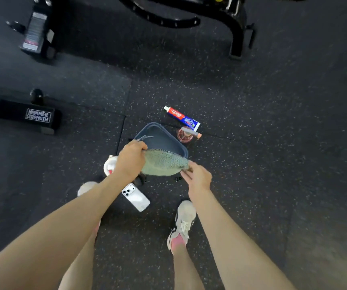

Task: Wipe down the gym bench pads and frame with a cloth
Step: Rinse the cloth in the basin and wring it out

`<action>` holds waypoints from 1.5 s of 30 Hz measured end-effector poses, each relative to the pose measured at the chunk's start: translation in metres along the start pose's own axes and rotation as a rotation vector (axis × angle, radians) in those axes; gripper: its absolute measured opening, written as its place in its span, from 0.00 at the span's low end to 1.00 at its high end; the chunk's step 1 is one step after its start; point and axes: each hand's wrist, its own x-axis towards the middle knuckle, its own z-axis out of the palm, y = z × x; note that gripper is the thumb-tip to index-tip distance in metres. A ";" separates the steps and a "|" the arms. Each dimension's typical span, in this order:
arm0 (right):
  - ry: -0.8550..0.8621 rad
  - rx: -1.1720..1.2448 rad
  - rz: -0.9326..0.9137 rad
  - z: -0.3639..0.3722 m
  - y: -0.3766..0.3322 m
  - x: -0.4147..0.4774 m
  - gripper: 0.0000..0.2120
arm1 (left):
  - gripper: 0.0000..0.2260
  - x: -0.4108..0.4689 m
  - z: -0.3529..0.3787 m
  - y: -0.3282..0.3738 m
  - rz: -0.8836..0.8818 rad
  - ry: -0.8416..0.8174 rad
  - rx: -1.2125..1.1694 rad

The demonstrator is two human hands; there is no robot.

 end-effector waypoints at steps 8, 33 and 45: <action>0.073 0.190 -0.028 0.029 0.047 0.073 0.07 | 0.13 0.070 0.048 -0.052 0.173 -0.073 -0.054; -0.117 -0.286 0.019 0.104 0.106 0.271 0.29 | 0.31 0.225 0.208 -0.123 0.531 -0.798 1.021; -0.264 0.233 0.239 0.100 0.111 0.281 0.26 | 0.10 0.190 0.206 -0.079 -0.046 -0.632 -0.160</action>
